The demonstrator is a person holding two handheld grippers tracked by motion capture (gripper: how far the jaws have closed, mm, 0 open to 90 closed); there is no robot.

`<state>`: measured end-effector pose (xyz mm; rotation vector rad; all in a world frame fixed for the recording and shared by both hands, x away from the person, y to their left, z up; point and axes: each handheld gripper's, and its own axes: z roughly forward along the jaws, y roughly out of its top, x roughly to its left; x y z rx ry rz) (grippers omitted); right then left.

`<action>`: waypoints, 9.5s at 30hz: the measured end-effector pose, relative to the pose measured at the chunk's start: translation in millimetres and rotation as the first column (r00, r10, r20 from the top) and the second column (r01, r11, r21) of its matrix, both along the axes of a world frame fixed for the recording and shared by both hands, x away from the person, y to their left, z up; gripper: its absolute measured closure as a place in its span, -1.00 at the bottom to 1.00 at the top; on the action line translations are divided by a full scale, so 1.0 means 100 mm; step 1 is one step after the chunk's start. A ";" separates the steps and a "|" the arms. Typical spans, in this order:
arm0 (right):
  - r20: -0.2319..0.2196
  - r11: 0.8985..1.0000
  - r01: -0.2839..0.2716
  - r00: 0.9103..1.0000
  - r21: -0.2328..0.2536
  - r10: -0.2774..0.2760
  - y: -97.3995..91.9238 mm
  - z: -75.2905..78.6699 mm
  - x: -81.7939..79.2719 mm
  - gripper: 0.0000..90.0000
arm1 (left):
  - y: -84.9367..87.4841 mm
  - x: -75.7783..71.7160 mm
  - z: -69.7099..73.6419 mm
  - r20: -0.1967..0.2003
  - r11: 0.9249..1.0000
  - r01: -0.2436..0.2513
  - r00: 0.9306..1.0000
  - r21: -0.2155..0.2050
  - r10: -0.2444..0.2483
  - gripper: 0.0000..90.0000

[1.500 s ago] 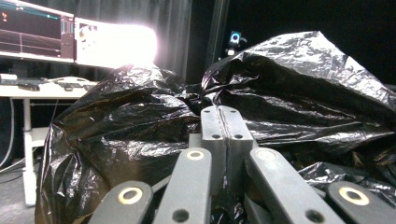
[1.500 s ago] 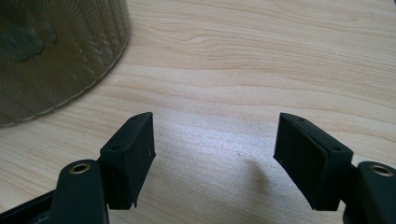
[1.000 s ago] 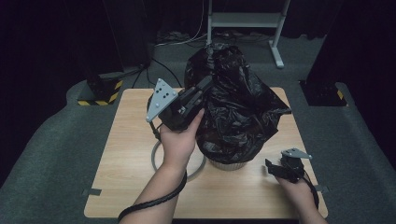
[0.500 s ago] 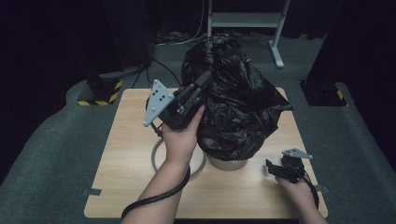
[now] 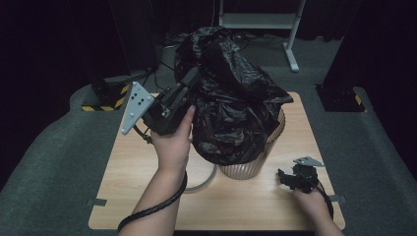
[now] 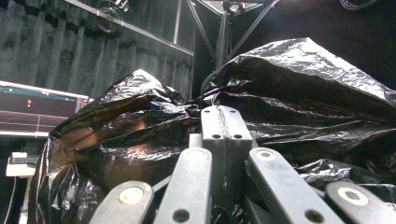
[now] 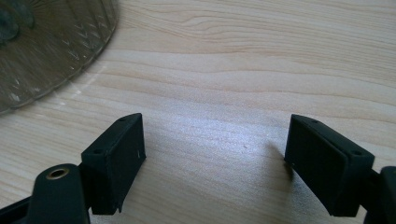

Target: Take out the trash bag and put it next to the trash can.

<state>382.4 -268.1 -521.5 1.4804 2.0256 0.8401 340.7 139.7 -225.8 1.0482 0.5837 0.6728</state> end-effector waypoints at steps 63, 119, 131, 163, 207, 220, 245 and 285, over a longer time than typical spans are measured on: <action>0.005 1.000 -0.009 1.000 0.019 0.009 -0.02 -0.03 0.01 -0.71 | 0.95 -0.23 -0.60 -0.117 0.983 -0.184 0.976 -0.010 0.181 0.99; -0.007 0.997 -0.075 0.997 0.021 0.076 0.01 -0.03 0.05 -0.78 | 0.69 0.68 -1.28 -0.453 0.914 -0.229 0.812 0.334 0.369 0.99; -0.007 0.997 -0.078 0.997 0.022 0.078 0.01 -0.03 0.05 -0.78 | 0.50 1.26 -1.12 -0.458 0.900 -0.244 0.795 0.361 0.399 0.99; -0.004 0.994 -0.106 0.994 0.018 0.106 0.02 -0.03 0.02 -0.77 | -0.15 1.97 -1.59 -0.527 0.919 -0.233 0.763 0.317 0.375 0.99; -0.007 0.992 -0.122 0.992 0.019 0.123 0.02 -0.03 0.02 -0.77 | -0.06 1.55 -1.42 -0.466 0.915 -0.093 0.837 0.393 0.286 -0.14; -0.008 0.994 -0.111 0.994 0.020 0.111 0.03 -0.03 0.01 -0.77 | 0.05 1.36 -1.48 -0.479 0.901 -0.086 0.824 0.425 0.304 -0.30; -0.007 0.994 -0.106 0.994 0.019 0.106 0.03 -0.03 0.01 -0.77 | 0.37 0.58 -1.74 -0.537 0.902 0.026 0.811 0.430 0.233 -0.63; -0.008 0.994 -0.110 0.994 0.018 0.110 0.04 -0.03 0.01 -0.77 | 0.69 0.41 -2.15 -0.721 0.870 0.139 0.629 0.473 0.292 -0.60</action>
